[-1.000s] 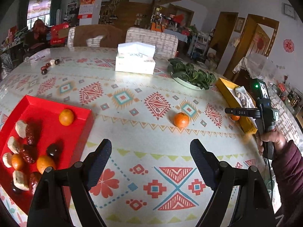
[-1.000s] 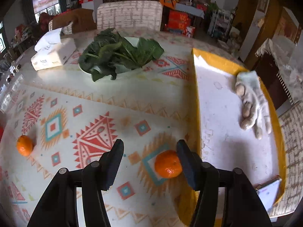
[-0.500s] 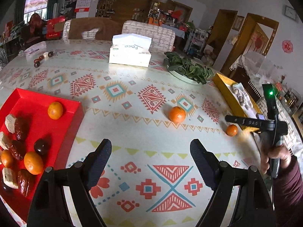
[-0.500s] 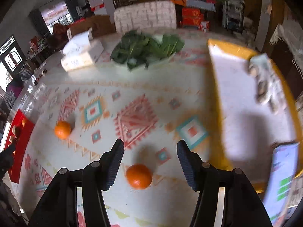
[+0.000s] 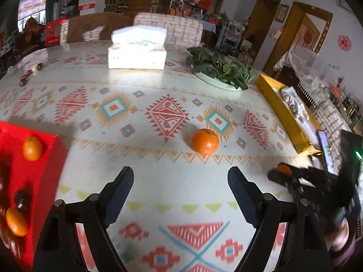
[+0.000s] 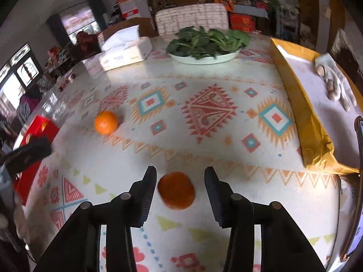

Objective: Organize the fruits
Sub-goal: 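Grasp an orange with the left tool while the right tool grasps another orange, then release the orange into the red tray with the left tool while the right tool drops its orange there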

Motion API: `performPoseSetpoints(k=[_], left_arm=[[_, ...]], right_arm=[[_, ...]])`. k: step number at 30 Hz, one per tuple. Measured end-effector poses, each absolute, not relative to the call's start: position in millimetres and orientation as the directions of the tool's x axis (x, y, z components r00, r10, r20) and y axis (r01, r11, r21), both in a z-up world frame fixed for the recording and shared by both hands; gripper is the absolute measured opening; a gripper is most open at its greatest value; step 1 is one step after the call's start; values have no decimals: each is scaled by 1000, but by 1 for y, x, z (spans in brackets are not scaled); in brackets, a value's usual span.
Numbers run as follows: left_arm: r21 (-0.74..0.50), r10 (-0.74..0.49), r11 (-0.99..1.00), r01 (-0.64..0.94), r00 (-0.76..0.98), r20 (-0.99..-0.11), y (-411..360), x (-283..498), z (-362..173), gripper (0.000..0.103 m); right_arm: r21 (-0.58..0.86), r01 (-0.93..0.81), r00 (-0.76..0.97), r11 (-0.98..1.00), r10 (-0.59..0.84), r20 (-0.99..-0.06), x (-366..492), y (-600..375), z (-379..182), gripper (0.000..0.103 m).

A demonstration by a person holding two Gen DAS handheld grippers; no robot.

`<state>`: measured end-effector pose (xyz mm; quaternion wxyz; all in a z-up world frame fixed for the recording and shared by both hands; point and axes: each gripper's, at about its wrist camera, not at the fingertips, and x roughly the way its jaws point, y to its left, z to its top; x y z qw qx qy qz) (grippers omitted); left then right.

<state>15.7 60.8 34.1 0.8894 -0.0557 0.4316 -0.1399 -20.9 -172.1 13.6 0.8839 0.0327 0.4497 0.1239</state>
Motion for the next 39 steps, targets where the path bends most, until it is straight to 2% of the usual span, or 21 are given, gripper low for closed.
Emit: performPoseSetpoints(k=[2, 8, 9, 10, 12, 17, 22, 28, 34, 39], left_arm=[[-202, -284, 958, 203, 582, -762, 51, 27, 29, 84], [-151, -289, 949, 276, 571, -768, 16, 55, 15, 82], [-142, -291, 946, 292, 564, -773, 9, 59, 12, 72], [-134, -289, 944, 302, 558, -778, 4, 61, 11, 55], [-67, -236, 952, 298, 576, -783, -5, 61, 8, 35], [-122, -258, 957, 263, 581, -772, 11, 52, 14, 36], [-231, -288, 957, 174, 652, -702, 69, 5, 45, 36], [-288, -188, 957, -12, 730, -657, 168, -58, 62, 36], [-279, -53, 940, -195, 725, -687, 246, -90, 48, 36], [-298, -68, 933, -202, 713, -697, 262, -102, 35, 36]], right_arm=[[126, -202, 581, 971, 222, -783, -26, -166, 13, 33], [141, -219, 599, 965, 247, -762, -27, -167, 14, 33], [150, -222, 602, 963, 256, -757, -28, -168, 14, 33], [157, -223, 606, 962, 263, -751, -29, -169, 15, 33], [170, -225, 611, 960, 274, -743, -29, -169, 16, 33], [184, -221, 619, 958, 284, -732, -29, -171, 17, 33], [185, -225, 639, 957, 288, -714, -31, -171, 21, 33], [142, -264, 634, 954, 283, -720, -34, -143, 24, 33], [202, -386, 581, 900, 407, -705, -41, -72, 43, 33], [275, -514, 474, 812, 537, -698, -29, 14, 61, 33]])
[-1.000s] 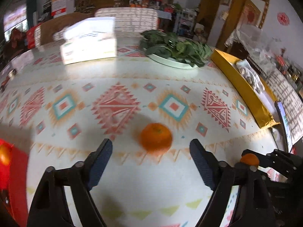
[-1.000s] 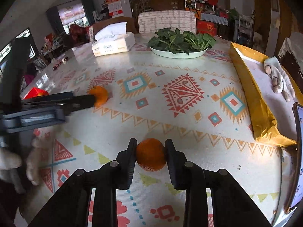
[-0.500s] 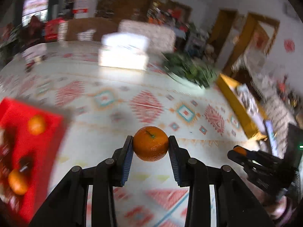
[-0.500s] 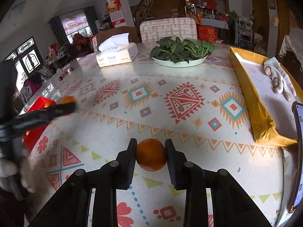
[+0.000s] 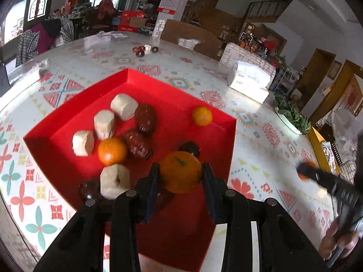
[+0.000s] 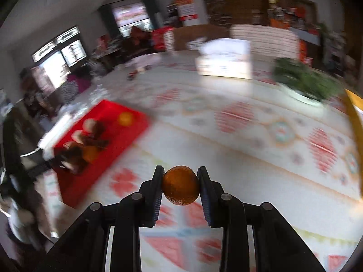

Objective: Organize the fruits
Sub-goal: 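Release the orange into the red tray with the left tool while the right tool drops its orange there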

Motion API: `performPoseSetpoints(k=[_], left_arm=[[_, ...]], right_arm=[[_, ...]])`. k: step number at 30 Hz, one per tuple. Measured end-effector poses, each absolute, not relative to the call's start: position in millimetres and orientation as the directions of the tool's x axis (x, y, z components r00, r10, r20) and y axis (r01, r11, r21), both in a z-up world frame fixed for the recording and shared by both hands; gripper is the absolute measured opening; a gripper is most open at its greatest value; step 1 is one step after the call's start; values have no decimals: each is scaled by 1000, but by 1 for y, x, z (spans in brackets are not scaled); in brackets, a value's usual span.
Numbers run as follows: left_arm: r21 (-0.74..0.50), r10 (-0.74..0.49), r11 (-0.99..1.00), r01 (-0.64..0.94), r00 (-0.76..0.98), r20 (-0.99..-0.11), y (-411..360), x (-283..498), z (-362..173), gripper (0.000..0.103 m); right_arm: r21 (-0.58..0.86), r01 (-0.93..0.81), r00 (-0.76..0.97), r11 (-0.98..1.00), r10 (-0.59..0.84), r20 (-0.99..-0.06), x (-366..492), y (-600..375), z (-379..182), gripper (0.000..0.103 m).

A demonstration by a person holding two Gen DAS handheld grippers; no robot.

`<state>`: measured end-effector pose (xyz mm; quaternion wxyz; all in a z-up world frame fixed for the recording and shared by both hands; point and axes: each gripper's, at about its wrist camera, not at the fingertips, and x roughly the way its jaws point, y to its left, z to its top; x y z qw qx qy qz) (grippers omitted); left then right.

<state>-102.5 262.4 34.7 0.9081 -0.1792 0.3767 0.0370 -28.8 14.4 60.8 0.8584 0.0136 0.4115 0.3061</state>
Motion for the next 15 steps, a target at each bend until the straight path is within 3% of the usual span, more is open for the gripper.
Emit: performPoseSetpoints(k=[5, 8, 10, 13, 15], left_arm=[[-285, -76, 943, -172, 722, -688, 263, -108, 33, 36], [-304, -89, 938, -166, 733, -675, 271, -110, 34, 45], [-304, -78, 937, -173, 745, -663, 276, -114, 38, 58], [-311, -70, 933, -181, 756, -651, 284, -119, 44, 63], [-296, -45, 936, -193, 767, -641, 287, -122, 49, 68]], right_arm=[[324, -575, 379, 751, 596, -708, -3, 95, 58, 33], [344, -581, 326, 738, 599, -732, 15, 136, 43, 33], [328, -593, 315, 736, 586, -746, 21, 156, 35, 34], [335, -580, 307, 743, 580, -755, 33, 173, 26, 35], [368, -564, 309, 739, 602, -737, 38, 173, 27, 49]])
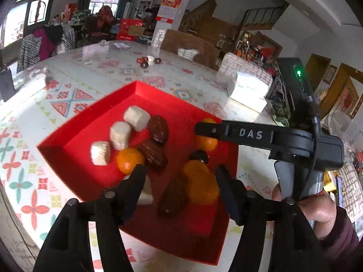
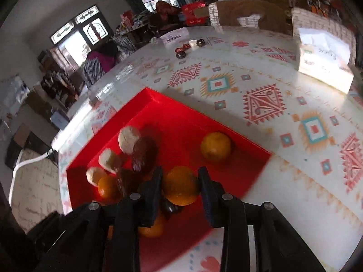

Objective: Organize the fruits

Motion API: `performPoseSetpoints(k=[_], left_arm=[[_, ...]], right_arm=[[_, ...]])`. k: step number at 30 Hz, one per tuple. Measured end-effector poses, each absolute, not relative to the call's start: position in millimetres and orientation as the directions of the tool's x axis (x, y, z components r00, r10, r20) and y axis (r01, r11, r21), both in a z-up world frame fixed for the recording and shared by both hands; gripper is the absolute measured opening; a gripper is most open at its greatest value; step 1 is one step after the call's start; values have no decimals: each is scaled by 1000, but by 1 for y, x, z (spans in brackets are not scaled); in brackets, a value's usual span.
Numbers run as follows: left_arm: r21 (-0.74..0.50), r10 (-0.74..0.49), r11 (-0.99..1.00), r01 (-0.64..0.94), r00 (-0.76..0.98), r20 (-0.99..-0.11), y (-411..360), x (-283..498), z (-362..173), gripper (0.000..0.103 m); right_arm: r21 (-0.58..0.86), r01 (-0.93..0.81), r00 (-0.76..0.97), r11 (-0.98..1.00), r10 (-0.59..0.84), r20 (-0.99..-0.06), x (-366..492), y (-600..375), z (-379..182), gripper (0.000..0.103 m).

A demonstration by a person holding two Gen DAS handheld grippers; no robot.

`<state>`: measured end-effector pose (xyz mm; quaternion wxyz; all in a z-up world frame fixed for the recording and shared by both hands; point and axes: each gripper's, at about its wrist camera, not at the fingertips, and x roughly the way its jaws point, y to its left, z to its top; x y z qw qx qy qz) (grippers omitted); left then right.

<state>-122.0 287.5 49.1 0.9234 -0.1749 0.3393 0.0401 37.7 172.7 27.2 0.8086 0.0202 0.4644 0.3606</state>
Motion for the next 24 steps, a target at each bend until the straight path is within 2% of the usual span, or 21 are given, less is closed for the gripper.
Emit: performPoseSetpoints(k=[2, 6, 9, 11, 13, 16, 19, 24], left_arm=[[-280, -24, 939, -200, 775, -631, 287, -124, 52, 73], [-251, 5, 946, -207, 780, -626, 282, -127, 56, 73], [-185, 58, 960, -212, 794, -605, 264, -133, 66, 73], [-132, 110, 965, -227, 806, -581, 251, -138, 73, 79], [-76, 176, 963, -258, 818, -547, 237, -145, 82, 92], [6, 272, 953, -302, 851, -449, 206, -160, 96, 103], [54, 279, 958, -282, 870, -406, 178, -167, 104, 103], [118, 263, 965, -235, 866, -425, 132, -171, 105, 103]], right_arm=[[375, -559, 329, 739, 613, -718, 38, 168, 33, 58], [347, -554, 386, 757, 603, -698, 23, 148, 51, 58], [310, -536, 450, 785, 576, -682, 1, 124, 65, 58], [277, -522, 501, 807, 553, -666, -17, 106, 72, 59], [237, -495, 562, 836, 516, -647, -39, 82, 77, 62], [193, -439, 643, 877, 457, -614, -69, 48, 81, 67], [171, -371, 703, 913, 397, -590, -98, 14, 77, 71], [174, -277, 742, 945, 325, -586, -127, -25, 67, 74]])
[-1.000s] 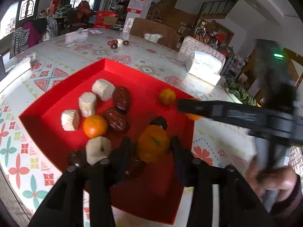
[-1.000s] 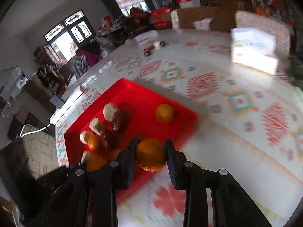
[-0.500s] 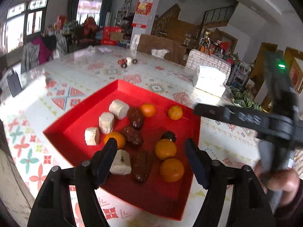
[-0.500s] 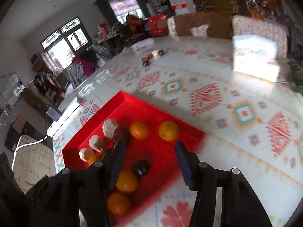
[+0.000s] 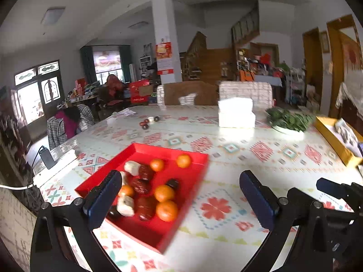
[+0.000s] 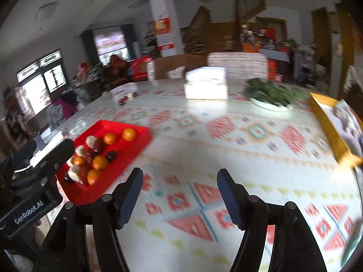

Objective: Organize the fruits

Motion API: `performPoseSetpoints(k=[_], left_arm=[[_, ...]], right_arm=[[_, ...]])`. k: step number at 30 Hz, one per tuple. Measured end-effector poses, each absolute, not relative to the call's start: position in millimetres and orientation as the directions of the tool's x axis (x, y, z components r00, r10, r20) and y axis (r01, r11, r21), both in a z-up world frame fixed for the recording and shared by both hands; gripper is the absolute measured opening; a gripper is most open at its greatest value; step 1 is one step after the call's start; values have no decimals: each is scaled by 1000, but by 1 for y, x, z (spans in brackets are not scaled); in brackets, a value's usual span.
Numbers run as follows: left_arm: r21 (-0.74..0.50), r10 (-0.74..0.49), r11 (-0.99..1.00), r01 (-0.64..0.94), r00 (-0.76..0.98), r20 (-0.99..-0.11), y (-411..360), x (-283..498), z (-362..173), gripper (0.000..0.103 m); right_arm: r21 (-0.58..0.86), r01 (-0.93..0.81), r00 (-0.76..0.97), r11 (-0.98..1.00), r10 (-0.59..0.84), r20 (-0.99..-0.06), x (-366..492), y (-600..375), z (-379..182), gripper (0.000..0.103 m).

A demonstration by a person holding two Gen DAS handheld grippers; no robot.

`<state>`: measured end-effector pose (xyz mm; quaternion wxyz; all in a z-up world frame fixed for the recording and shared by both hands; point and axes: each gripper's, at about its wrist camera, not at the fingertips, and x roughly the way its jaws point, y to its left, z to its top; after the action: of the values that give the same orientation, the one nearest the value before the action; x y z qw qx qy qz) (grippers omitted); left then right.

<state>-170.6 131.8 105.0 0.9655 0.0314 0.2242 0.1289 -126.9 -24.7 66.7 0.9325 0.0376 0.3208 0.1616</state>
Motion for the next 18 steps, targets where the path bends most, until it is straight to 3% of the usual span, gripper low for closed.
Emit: performPoseSetpoints(k=[18], left_arm=[[108, 188, 982, -154, 838, -513, 87, -165, 95, 103]], right_arm=[[183, -213, 752, 960, 281, -597, -153, -74, 57, 78]])
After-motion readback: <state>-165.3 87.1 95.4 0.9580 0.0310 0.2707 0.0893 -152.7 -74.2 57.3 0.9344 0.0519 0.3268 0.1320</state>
